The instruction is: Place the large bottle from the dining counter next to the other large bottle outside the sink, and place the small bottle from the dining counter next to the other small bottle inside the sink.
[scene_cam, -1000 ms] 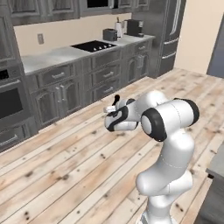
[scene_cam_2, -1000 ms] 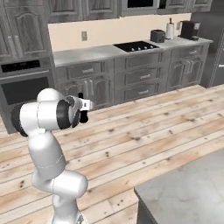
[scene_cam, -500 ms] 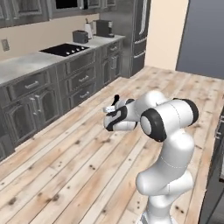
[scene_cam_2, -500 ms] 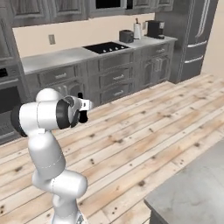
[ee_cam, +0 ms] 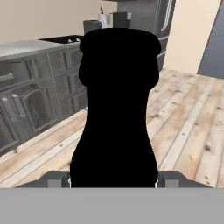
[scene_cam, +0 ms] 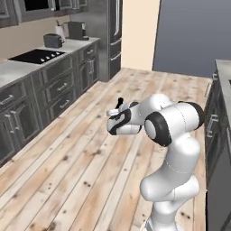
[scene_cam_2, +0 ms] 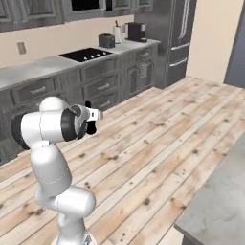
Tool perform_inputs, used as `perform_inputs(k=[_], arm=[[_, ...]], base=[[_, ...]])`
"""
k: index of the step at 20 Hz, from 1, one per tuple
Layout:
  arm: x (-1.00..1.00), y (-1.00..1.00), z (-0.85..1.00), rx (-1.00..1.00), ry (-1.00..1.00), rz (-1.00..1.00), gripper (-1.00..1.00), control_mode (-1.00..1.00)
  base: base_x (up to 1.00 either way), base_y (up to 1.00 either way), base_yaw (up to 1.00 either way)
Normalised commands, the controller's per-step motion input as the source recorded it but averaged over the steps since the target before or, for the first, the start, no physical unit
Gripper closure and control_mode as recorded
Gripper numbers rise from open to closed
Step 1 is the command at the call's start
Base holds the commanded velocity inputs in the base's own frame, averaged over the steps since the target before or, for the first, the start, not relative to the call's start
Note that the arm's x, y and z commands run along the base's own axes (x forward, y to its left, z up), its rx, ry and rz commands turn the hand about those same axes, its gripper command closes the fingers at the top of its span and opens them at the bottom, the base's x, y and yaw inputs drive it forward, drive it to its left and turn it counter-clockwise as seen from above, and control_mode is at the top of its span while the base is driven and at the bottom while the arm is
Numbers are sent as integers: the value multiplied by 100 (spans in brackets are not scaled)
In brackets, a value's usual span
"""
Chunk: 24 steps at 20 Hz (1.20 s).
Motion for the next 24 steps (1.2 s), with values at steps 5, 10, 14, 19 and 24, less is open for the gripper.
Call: perform_inputs(k=[5,10,14,19,24], arm=[[0,0,0,0,0,0,100,100],[0,0,0,0,0,0,100,100],[0,0,0,0,0,0,100,100],[0,0,0,0,0,0,100,100],[0,0,0,0,0,0,100,100]], base=[[45,48,-35],[47,48,-37],[51,45,-37],[54,33,-37],[65,15,-36]])
